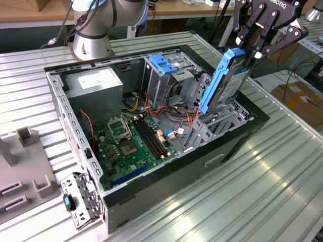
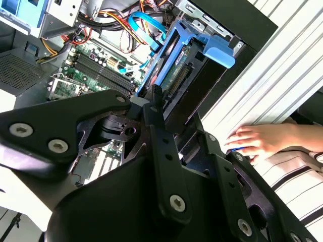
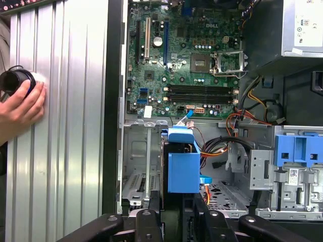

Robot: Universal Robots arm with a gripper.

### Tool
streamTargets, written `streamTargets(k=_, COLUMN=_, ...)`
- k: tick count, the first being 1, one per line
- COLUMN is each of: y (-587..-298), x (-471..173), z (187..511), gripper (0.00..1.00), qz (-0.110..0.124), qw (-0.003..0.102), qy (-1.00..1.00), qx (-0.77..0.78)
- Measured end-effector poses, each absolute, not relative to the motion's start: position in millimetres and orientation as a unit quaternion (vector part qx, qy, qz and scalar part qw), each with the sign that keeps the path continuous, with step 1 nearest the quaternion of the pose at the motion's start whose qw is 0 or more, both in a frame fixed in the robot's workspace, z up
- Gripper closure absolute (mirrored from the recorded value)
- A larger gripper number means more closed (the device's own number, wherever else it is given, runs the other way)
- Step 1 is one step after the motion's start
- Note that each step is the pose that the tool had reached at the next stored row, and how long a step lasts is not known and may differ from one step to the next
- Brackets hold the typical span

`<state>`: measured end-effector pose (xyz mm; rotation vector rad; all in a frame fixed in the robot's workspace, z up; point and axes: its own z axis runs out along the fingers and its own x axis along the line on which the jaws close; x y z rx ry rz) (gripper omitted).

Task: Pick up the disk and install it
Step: 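Insert the disk into the insertion slot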

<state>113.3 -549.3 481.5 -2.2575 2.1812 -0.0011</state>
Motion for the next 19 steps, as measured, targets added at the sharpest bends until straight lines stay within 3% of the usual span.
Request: streamTargets(k=19, y=-557.3, x=113.3, z=476.4, gripper=0.65, qz=0.0, qw=0.001, qy=0.695, qx=-0.719)
